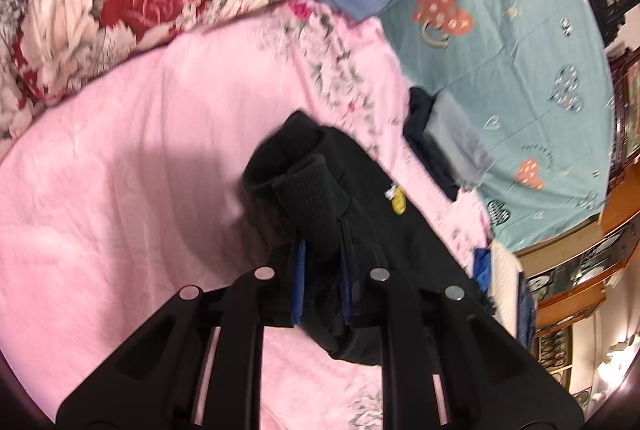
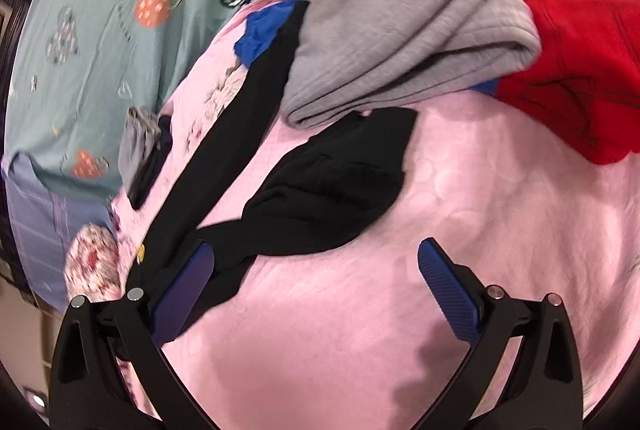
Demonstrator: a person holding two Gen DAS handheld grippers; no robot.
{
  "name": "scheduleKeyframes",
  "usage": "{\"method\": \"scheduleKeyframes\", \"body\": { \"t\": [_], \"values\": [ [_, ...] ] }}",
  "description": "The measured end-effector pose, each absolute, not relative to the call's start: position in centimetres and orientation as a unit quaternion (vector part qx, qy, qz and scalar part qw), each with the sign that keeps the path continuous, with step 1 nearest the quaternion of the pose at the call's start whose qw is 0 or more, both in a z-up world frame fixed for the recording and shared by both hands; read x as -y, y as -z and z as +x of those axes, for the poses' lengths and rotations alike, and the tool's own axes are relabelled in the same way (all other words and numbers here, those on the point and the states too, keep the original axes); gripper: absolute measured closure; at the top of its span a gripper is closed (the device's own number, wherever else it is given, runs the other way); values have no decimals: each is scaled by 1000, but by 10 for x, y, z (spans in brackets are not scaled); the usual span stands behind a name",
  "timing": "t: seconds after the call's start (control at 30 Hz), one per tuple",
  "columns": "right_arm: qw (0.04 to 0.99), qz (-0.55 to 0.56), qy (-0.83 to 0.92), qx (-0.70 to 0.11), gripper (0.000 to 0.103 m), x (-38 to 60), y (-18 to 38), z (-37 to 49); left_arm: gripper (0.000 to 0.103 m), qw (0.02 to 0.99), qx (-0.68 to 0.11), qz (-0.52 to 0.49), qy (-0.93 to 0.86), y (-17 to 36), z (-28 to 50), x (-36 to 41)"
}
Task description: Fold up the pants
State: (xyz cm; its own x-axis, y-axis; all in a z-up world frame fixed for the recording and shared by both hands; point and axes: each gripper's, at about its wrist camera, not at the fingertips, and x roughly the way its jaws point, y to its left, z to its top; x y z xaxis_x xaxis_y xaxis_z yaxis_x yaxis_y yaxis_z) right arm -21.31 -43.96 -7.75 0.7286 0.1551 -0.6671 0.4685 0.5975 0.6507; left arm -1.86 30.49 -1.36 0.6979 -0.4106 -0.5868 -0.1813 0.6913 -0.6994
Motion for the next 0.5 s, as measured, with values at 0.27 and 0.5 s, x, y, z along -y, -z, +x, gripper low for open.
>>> {"method": "scheduleKeyframes", "body": {
  "t": [0.27, 0.5],
  "values": [
    [832, 388, 117, -379, 17, 446, 79, -188, 89, 853, -331, -400, 42, -23, -34, -342],
    [840, 353, 101, -401, 57, 440, 91, -167, 89, 847, -341, -407, 17, -7, -41, -362]
  ]
}}
